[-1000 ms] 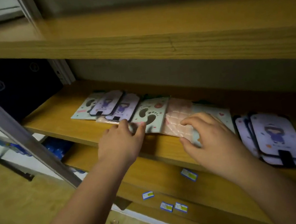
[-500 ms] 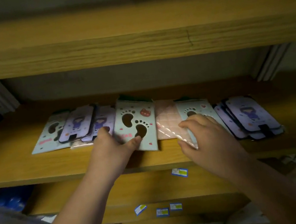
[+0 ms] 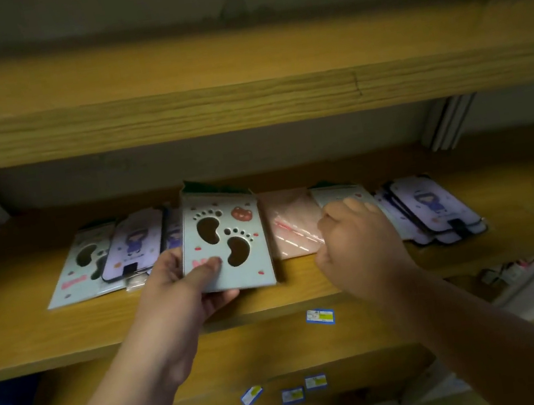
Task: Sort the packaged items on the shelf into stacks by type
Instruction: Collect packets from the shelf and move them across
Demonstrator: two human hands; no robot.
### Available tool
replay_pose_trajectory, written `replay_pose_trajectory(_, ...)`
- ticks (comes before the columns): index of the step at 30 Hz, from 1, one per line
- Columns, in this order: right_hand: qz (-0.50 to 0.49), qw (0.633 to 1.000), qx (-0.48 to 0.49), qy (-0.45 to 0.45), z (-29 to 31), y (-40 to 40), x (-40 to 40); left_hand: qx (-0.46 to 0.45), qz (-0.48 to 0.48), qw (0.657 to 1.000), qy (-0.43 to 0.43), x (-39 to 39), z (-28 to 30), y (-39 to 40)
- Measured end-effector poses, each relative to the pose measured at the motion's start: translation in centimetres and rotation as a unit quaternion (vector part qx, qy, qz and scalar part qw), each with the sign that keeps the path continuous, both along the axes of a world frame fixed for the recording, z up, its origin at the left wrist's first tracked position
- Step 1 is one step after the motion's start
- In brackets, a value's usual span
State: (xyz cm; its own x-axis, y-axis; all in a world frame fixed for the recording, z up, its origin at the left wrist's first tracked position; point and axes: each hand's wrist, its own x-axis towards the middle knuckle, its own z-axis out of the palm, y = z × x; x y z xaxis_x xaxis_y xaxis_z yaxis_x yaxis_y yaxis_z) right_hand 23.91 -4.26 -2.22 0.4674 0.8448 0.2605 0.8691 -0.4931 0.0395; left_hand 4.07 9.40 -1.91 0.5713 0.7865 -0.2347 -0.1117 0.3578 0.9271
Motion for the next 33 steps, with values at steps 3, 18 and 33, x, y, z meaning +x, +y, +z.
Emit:
replay_pose_trajectory(3,-0.036,0.998,0.059,0.011,1.6,0.6,-0.4,0.001,-0.007,1.0,-0.016,-0.3,0.1,-0.1)
replay_pose_trajectory(18,-0.161,0.748,0.389,0.514,3.4,-6.8,2.0,-0.006,-0.053,0.998,-0.029,1.8,-0.2,-2.1)
replay_pose_trajectory(33,-0.211,0.577,0.396,0.683,3.7,-25.4,5.4,0.04,-0.06,0.997,0.004,6.5,0.9,-19.4)
